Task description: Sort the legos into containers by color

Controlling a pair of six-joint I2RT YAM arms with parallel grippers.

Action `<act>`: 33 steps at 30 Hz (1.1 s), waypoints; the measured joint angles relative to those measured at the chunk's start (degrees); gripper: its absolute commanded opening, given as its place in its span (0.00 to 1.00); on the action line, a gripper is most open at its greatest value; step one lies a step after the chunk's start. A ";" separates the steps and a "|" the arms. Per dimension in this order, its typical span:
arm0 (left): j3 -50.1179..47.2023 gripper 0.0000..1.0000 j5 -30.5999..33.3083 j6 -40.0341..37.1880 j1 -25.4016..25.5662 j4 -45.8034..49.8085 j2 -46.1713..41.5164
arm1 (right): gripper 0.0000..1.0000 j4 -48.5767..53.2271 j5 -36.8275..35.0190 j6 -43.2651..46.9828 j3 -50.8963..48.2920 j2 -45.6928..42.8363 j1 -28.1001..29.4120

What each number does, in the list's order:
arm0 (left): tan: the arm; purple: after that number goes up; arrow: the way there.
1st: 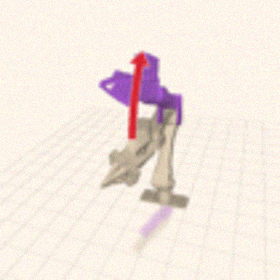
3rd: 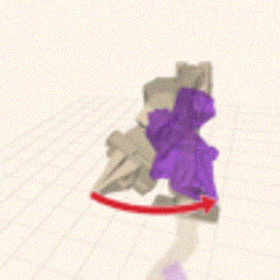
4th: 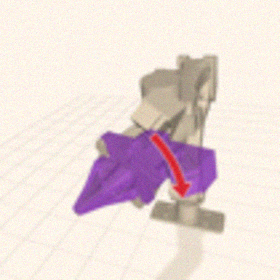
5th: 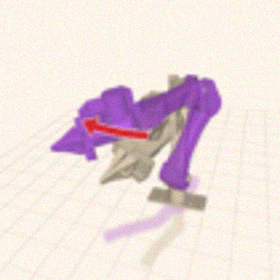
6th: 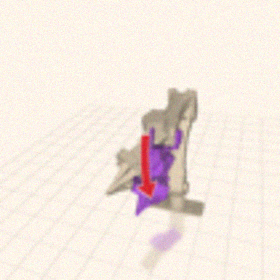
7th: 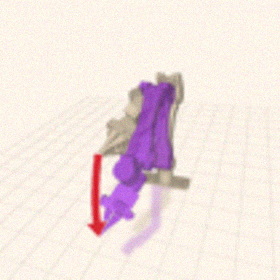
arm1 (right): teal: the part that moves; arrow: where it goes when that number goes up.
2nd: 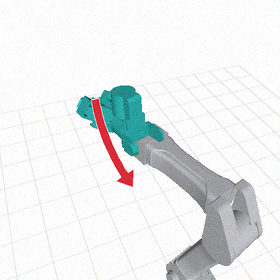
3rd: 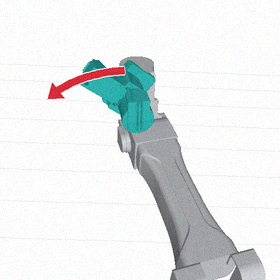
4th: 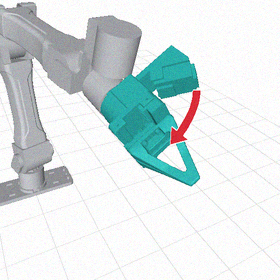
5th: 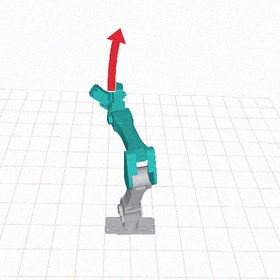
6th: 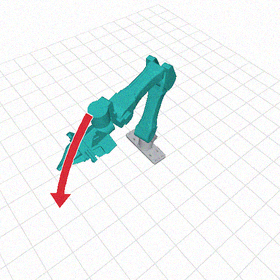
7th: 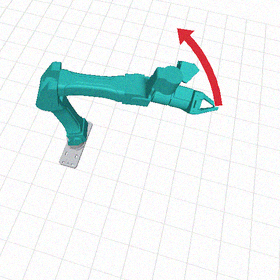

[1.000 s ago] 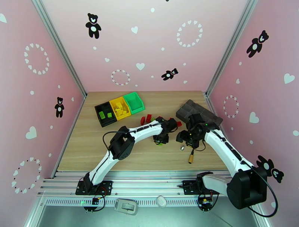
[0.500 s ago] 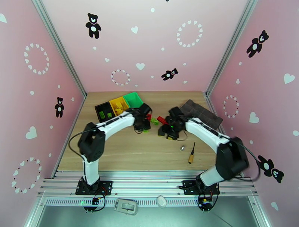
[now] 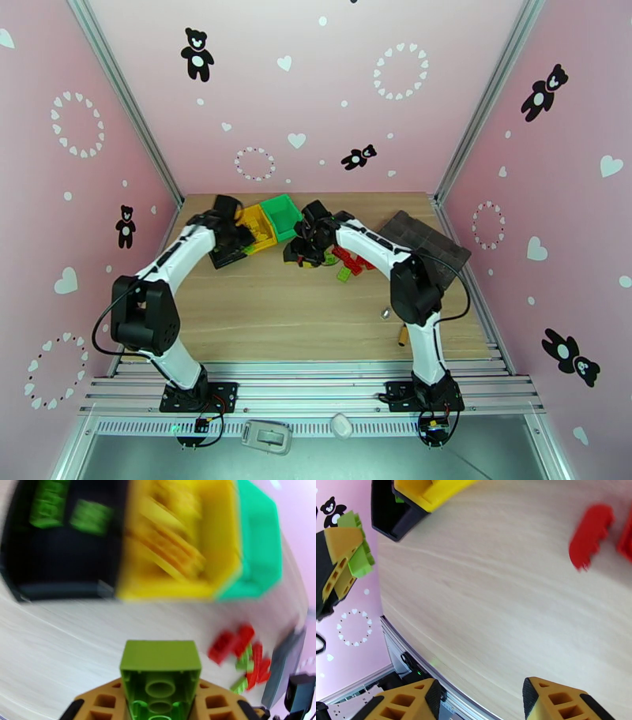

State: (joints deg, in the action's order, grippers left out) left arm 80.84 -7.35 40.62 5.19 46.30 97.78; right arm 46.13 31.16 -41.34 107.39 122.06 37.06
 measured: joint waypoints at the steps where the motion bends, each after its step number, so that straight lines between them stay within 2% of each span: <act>1: 0.61 0.25 0.02 -0.50 -1.53 0.72 0.39 | 0.60 0.39 0.07 0.04 0.92 0.55 -0.07; 4: 5.05 0.27 0.13 -2.14 -5.66 2.67 3.41 | 0.60 1.70 0.15 0.24 2.69 1.68 -0.63; 7: 11.19 0.33 0.26 -3.91 -7.69 4.24 7.91 | 0.60 3.13 0.04 0.59 2.78 1.79 -1.44; 12: 21.09 0.59 0.72 -6.43 -8.00 6.93 15.82 | 0.62 4.81 -1.46 1.33 2.21 1.70 -4.11; 15: 22.51 0.69 0.74 -6.88 -8.00 7.61 17.31 | 0.63 4.92 -2.73 1.46 -0.79 0.57 -6.14; 21: 21.55 0.71 1.01 -7.06 -7.43 8.57 16.41 | 0.63 5.38 -5.64 1.49 -9.40 -4.61 -10.08; 26: 15.63 0.73 1.97 -7.23 -3.23 8.39 11.43 | 0.62 5.35 -8.85 1.49 -15.65 -9.88 -12.02; 33: 8.90 0.73 2.64 -6.97 11.04 6.27 5.49 | 0.58 5.07 -13.33 0.79 -22.95 -15.06 -13.57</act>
State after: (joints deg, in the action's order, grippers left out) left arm 89.73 -4.71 33.65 16.23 52.58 103.26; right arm 51.20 17.82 -40.56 84.44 107.00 23.49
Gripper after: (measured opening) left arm 0.732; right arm 0.599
